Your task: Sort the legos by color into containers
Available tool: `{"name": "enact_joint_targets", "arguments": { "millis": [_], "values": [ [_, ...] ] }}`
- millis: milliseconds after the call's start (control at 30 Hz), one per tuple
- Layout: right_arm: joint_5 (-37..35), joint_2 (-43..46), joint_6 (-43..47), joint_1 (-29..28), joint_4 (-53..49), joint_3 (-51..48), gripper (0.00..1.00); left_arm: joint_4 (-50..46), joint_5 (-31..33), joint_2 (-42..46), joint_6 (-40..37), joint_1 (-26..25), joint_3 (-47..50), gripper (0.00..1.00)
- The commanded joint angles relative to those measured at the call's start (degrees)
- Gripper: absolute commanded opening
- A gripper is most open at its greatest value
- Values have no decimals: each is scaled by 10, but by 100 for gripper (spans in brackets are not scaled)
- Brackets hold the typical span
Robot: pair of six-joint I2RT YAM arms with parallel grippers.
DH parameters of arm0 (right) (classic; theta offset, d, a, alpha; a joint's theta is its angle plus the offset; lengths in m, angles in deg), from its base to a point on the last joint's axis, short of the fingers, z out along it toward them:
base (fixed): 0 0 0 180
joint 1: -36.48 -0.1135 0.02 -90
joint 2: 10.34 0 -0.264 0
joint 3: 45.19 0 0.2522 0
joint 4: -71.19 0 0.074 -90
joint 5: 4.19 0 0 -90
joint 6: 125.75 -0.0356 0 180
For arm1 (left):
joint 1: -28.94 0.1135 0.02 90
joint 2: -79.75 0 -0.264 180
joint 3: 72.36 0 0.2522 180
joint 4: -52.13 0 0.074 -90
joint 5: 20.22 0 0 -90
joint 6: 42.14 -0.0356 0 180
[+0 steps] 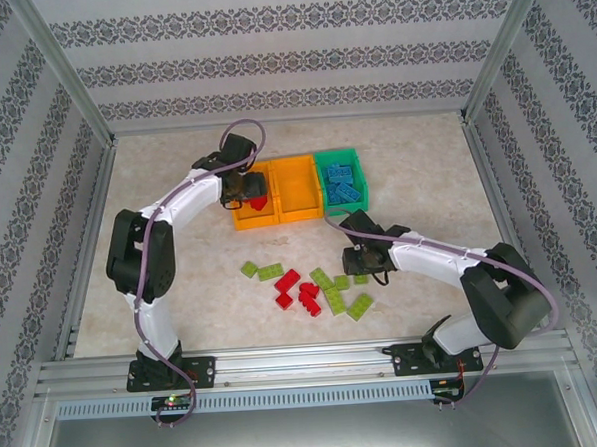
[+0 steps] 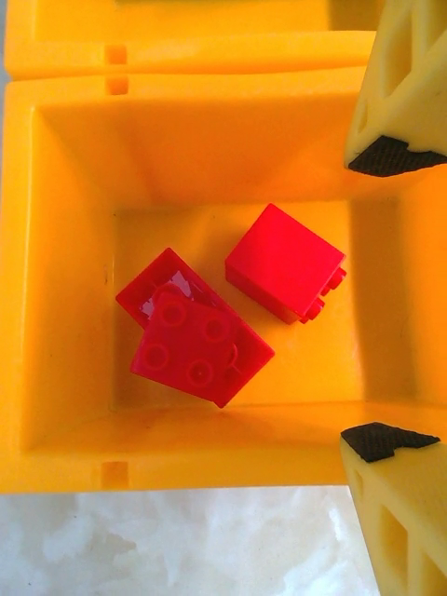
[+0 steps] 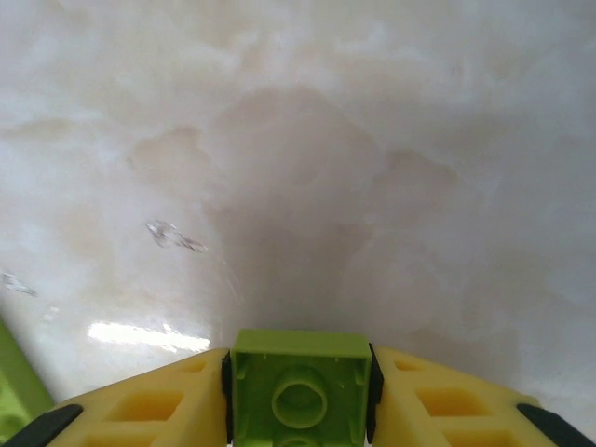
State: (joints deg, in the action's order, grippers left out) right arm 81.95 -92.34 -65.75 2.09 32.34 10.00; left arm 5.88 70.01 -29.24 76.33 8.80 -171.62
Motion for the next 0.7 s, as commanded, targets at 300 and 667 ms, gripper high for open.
{"name": "enact_joint_targets", "arguments": {
  "millis": [300, 667],
  "values": [
    [-11, -38, 75, 6, 39, 221, 39, 20, 9, 106, -2, 4, 111, 86],
    [-2, -278, 141, 19, 41, 474, 38, -11, -3, 164, 68, -46, 224, 100]
  ]
}}
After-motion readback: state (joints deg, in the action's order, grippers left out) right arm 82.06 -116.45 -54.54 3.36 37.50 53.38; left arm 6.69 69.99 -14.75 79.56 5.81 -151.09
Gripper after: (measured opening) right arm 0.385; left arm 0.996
